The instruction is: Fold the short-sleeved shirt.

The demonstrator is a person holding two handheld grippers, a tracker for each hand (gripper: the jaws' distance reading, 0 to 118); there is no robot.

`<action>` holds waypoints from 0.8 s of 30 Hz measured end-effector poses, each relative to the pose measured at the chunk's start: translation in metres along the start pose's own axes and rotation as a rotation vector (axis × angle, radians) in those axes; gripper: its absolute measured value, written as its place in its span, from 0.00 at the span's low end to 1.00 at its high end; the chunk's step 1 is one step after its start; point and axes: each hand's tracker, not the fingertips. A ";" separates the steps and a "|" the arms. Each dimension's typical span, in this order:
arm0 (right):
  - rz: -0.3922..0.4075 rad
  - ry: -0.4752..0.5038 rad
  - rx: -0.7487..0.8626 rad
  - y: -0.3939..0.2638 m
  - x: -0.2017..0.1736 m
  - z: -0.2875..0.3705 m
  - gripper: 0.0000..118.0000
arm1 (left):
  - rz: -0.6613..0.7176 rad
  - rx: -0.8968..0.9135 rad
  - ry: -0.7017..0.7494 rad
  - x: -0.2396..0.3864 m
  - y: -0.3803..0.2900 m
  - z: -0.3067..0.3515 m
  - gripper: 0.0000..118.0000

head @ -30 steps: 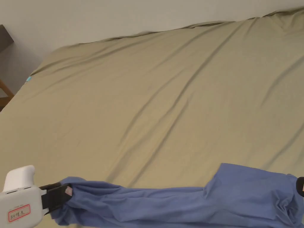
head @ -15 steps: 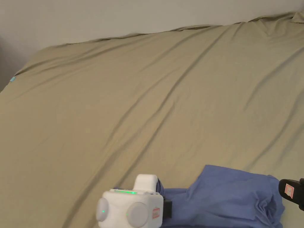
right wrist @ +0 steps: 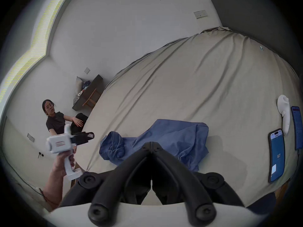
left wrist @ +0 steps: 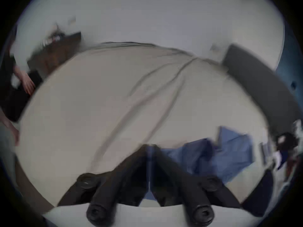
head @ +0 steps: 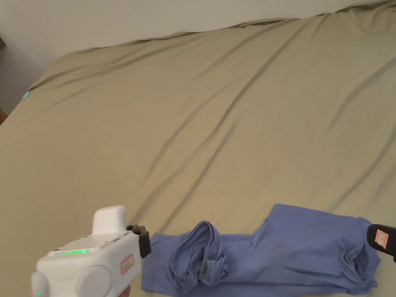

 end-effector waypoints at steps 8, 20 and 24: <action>0.039 0.008 -0.013 0.000 -0.010 0.007 0.02 | -0.128 -0.177 -0.284 0.138 -0.049 -0.049 0.00; 0.041 0.016 0.030 0.004 -0.013 0.021 0.02 | -0.044 -0.278 -0.532 0.159 -0.036 -0.031 0.00; 0.037 0.053 0.048 0.006 -0.012 0.026 0.02 | 0.165 -0.093 -0.741 0.060 -0.012 0.018 0.03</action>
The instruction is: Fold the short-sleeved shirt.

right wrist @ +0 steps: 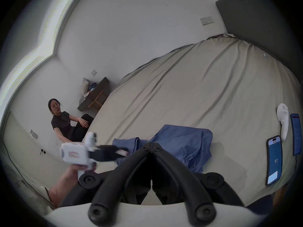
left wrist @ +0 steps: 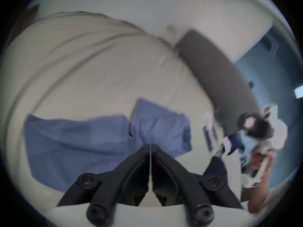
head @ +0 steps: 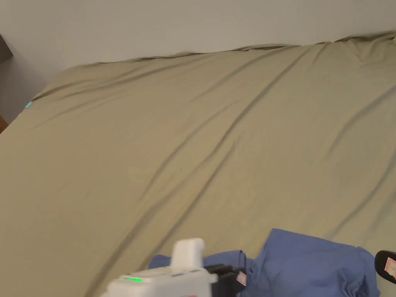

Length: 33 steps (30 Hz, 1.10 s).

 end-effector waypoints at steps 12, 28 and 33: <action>0.042 -0.010 -0.056 -0.012 -0.004 -0.016 0.02 | -0.154 -0.133 0.721 -0.101 -0.021 0.004 0.95; -0.014 -0.071 -0.001 0.001 0.004 -0.005 0.02 | 0.137 0.082 0.509 -0.099 -0.003 0.076 0.05; -0.021 -0.089 0.003 0.001 0.008 -0.002 0.02 | 0.032 0.114 0.727 -0.100 0.018 0.121 0.00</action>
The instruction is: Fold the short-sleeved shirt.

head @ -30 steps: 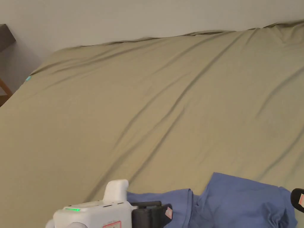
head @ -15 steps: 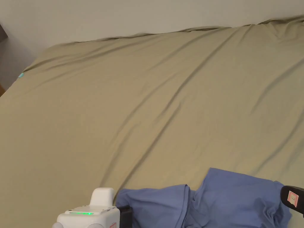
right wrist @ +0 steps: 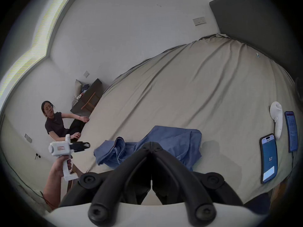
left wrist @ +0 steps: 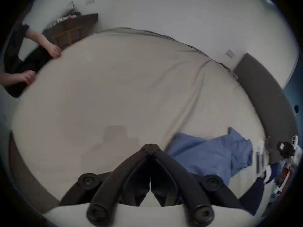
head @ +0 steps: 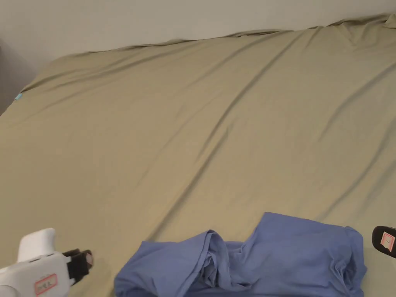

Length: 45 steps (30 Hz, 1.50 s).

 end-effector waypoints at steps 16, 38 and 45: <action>0.049 0.019 -0.035 0.001 -0.011 -0.006 0.02 | -0.272 -0.155 -0.120 0.100 -0.042 -0.100 0.51; -0.017 0.022 -0.009 -0.001 0.008 0.001 0.02 | 0.045 -0.054 -0.299 0.149 0.015 0.029 0.12; -0.003 0.016 -0.031 -0.001 -0.001 -0.002 0.02 | -0.121 -0.235 -0.418 0.300 -0.034 -0.068 0.13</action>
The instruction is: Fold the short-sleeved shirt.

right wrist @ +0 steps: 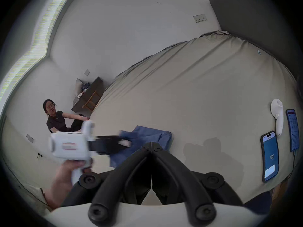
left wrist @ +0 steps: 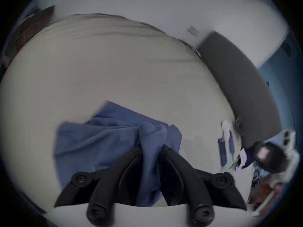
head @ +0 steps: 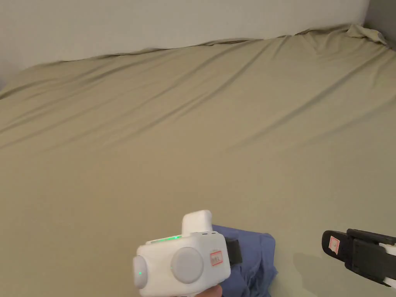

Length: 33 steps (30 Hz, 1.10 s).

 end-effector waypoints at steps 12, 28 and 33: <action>-0.022 0.016 -0.039 -0.008 0.024 -0.003 0.02 | -0.055 0.295 -0.097 -0.037 -0.011 0.082 1.00; 0.014 -0.003 -0.047 -0.005 0.009 -0.001 0.02 | -0.466 0.138 0.110 0.058 -0.041 -0.066 0.03; 0.049 0.083 -0.025 0.003 -0.005 -0.008 0.02 | -0.208 0.021 -0.106 0.019 -0.017 -0.024 0.03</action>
